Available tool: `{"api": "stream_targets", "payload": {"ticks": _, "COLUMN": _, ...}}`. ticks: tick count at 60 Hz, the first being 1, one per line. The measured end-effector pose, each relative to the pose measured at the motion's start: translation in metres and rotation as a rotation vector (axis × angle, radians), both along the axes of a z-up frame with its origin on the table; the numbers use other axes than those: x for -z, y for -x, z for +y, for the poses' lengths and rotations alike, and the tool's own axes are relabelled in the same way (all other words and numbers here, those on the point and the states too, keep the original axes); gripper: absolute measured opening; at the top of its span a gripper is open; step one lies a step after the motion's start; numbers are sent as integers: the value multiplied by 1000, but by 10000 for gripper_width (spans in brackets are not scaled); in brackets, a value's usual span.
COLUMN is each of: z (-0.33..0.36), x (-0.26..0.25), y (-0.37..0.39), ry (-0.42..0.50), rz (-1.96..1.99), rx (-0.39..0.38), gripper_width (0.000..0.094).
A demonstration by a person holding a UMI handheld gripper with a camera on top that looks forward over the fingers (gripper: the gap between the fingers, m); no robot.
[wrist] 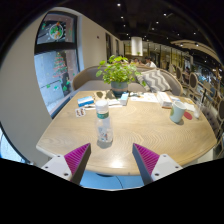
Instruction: Pour water
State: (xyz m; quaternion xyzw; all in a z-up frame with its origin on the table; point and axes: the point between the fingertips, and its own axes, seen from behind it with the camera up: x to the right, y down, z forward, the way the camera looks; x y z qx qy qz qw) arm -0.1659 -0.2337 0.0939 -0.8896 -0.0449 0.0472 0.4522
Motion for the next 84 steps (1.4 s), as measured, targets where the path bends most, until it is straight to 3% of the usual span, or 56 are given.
{"api": "stream_targets", "payload": {"ticks": 18, "z": 124, "x": 45, "y": 43, "ry": -111, "rz": 13, "rx": 59, "gripper_width": 834}}
{"api": "stream_targets", "payload": {"ticks": 22, "z": 137, "x": 55, "y": 43, "ry": -122, "rz": -2, "rx": 73, "gripper_width": 749}}
{"api": "stream_targets", "payload": {"ticks": 28, "z": 149, "x": 66, "y": 46, "ry": -136, "rz": -4, "rx": 57, "gripper_width": 515}}
{"api": "stream_targets", "payload": {"ticks": 41, "z": 151, "x": 64, "y": 48, "ry": -152, "rz": -24, "rx": 3, "gripper_width": 412}}
{"api": "stream_targets", "payload": {"ticks": 50, "z": 157, "x": 29, "y": 44, "ry": -169, "rz": 12, "rx": -18, "gripper_width": 398}}
{"api": "stream_targets", "payload": {"ticks": 66, "z": 200, "x": -113, "y": -31, "ry": -236, "rz": 512, "rx": 38, "gripper_width": 397}}
{"api": "stream_targets", "payload": {"ticks": 76, "z": 237, "x": -158, "y": -101, "ry": -166, "rz": 1010, "rx": 103, "gripper_width": 394}}
{"api": "stream_targets", "payload": {"ticks": 84, "z": 266, "x": -165, "y": -169, "ry": -72, "rz": 1549, "rx": 247, "gripper_width": 395}}
